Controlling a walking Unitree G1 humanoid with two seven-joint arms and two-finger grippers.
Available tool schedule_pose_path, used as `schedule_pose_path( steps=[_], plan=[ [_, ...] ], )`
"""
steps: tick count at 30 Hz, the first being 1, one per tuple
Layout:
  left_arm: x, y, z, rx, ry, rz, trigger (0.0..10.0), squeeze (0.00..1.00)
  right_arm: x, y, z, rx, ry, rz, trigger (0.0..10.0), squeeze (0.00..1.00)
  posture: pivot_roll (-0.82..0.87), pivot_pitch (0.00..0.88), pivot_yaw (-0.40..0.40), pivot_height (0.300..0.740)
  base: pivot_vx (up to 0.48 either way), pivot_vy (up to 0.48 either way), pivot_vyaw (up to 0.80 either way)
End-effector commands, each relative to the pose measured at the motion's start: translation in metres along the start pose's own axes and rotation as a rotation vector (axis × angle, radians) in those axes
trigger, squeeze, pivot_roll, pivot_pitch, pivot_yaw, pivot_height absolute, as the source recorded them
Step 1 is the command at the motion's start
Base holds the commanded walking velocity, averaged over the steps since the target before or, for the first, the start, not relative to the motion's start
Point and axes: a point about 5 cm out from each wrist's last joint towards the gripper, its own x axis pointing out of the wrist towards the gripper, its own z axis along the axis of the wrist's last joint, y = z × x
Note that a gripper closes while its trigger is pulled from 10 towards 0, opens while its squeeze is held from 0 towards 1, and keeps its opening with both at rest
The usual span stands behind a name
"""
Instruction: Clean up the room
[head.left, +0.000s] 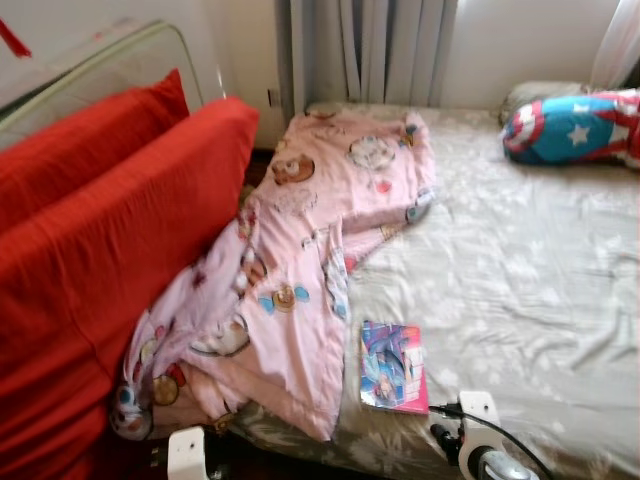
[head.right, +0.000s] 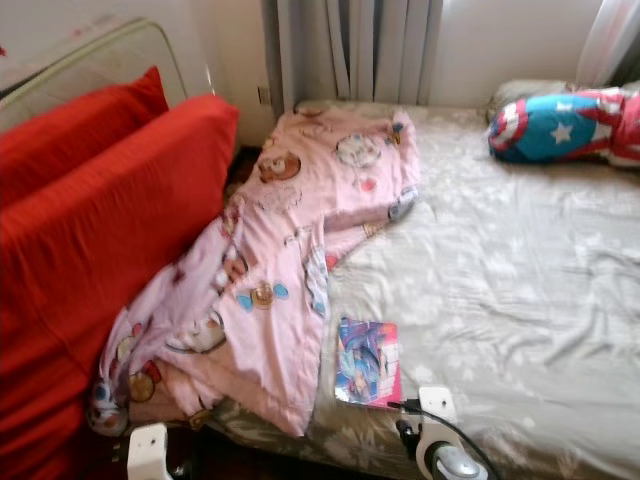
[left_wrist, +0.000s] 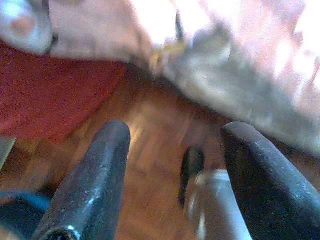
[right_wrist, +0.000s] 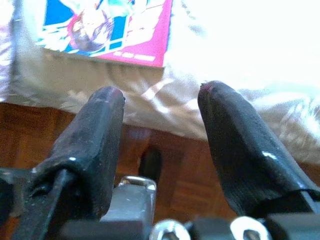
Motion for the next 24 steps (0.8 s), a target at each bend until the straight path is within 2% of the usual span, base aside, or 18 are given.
schedule_pose_path(
  steps=[1, 5, 9, 11, 17, 18, 19, 20, 21, 24],
  plan=[
    [-0.004, 0.001, -0.015, 0.006, 0.035, -0.008, 10.0, 0.00, -0.002, -0.004, -0.004, -0.002, -0.003, -0.018, 10.0, 0.00, -0.01, 0.033, 0.033, 0.740, 0.000, 0.000, 0.00],
    [-0.004, 0.001, -0.012, -0.017, -0.009, -0.023, 10.0, 0.00, -0.002, -0.003, -0.001, 0.037, -0.058, -0.010, 10.0, 0.00, -0.01, 0.031, 0.040, 0.740, 0.000, 0.000, 0.00],
    [-0.005, 0.000, -0.005, -0.008, -0.086, -0.054, 10.0, 0.00, -0.003, -0.001, 0.006, 0.035, -0.136, 0.003, 10.0, 0.00, -0.01, 0.025, 0.044, 0.740, 0.000, 0.000, 0.00],
    [-0.006, -0.001, -0.001, -0.017, -0.141, -0.069, 10.0, 0.00, -0.004, 0.000, 0.011, 0.069, -0.201, 0.019, 10.0, 0.00, -0.02, 0.020, 0.047, 0.740, 0.000, 0.000, 0.00],
    [-0.007, -0.001, 0.003, -0.033, -0.195, -0.090, 10.0, 0.00, -0.005, 0.001, 0.014, 0.080, -0.251, 0.029, 10.0, 0.00, -0.03, 0.009, 0.052, 0.740, 0.000, 0.000, 0.00],
    [-0.004, -0.007, 0.041, -0.004, -0.336, -0.118, 10.0, 0.00, -0.005, 0.001, 0.014, 0.084, -0.262, 0.027, 10.0, 0.00, -0.03, 0.005, 0.053, 0.740, 0.000, 0.000, 0.00],
    [-0.004, -0.012, 0.070, 0.017, -0.440, -0.139, 10.0, 0.00, -0.005, 0.001, 0.015, 0.086, -0.270, 0.025, 10.0, 0.00, -0.03, 0.004, 0.053, 0.740, 0.000, 0.000, 0.00],
    [-0.004, -0.012, 0.070, 0.017, -0.440, -0.139, 10.0, 0.00, -0.005, 0.001, 0.015, 0.086, -0.270, 0.025, 10.0, 0.00, -0.03, 0.004, 0.053, 0.740, 0.000, 0.000, 0.00],
    [-0.009, -0.020, 0.102, 0.036, -0.585, -0.186, 10.0, 0.00, -0.007, 0.001, 0.015, 0.101, -0.299, 0.023, 10.0, 0.00, -0.04, 0.000, 0.056, 0.740, 0.000, 0.000, 0.00],
    [-0.009, -0.019, 0.102, 0.029, -0.599, -0.192, 10.0, 0.00, -0.007, 0.001, 0.015, 0.098, -0.310, 0.025, 10.0, 0.00, -0.04, 0.000, 0.057, 0.740, 0.000, 0.000, 0.00]
  ],
)
